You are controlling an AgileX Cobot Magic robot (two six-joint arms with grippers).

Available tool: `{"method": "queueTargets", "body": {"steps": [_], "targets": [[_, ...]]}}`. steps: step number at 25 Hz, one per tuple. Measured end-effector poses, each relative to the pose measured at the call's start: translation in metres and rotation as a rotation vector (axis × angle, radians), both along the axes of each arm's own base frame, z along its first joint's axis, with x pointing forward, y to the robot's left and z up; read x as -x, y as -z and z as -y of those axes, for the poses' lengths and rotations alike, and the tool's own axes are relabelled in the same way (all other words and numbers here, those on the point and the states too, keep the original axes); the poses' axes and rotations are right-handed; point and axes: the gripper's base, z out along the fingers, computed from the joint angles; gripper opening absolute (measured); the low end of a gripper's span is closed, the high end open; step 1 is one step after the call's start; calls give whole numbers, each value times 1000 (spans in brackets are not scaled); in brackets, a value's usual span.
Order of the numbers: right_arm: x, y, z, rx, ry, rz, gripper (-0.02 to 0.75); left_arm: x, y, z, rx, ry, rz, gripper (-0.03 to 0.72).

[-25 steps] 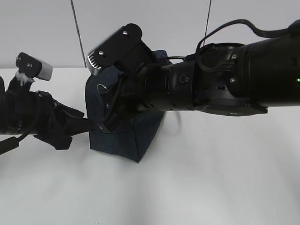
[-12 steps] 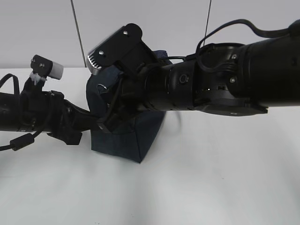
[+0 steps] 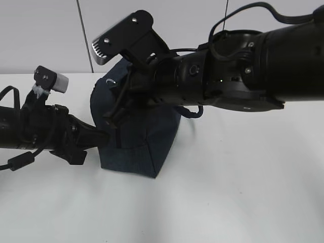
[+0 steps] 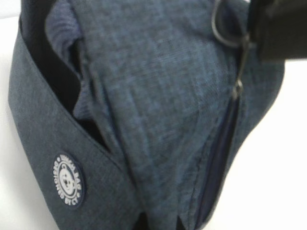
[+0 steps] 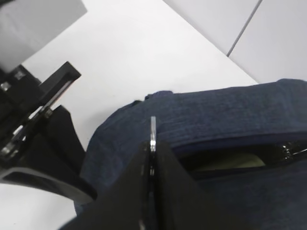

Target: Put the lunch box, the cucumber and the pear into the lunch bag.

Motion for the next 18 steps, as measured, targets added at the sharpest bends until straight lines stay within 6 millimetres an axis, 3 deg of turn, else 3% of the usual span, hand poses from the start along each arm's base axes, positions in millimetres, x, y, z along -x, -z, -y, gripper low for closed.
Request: {"method": "queueTargets", "body": {"steps": [12,18], "targets": [[-13,-30,0,1,91,45,0,12,-2,-3,-1,-23,-7,6],[-26,-44,10,-1,168,57,0,12,-3,-4,-5,-24,1,6]]}}
